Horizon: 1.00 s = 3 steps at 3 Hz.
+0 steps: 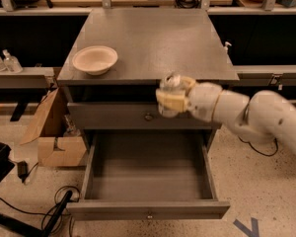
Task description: Place 7up can into middle drawer
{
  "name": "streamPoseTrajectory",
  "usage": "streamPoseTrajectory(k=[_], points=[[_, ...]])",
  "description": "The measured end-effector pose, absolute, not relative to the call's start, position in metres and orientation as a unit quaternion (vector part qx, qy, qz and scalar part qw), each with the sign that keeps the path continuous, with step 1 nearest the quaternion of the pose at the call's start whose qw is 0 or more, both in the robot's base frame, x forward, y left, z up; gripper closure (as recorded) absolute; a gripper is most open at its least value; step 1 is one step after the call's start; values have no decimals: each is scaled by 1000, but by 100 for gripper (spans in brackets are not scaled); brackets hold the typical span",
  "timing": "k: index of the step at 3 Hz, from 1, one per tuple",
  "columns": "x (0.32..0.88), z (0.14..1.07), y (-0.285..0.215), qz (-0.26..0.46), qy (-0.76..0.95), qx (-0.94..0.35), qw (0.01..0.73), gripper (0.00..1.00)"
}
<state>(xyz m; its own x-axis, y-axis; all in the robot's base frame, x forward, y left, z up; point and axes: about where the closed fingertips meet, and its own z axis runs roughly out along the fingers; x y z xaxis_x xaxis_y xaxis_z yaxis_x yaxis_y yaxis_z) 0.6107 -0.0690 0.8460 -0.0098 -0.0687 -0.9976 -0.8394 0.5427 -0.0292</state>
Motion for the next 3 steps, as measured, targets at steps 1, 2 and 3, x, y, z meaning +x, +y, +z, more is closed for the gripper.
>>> streamPoseTrajectory(k=[1,2,3], points=[[593,773,-41,341,647,-387,561,100],[587,717,-18,350,643,-414,541,100],[592,661,9,365,629,-425,539,100]])
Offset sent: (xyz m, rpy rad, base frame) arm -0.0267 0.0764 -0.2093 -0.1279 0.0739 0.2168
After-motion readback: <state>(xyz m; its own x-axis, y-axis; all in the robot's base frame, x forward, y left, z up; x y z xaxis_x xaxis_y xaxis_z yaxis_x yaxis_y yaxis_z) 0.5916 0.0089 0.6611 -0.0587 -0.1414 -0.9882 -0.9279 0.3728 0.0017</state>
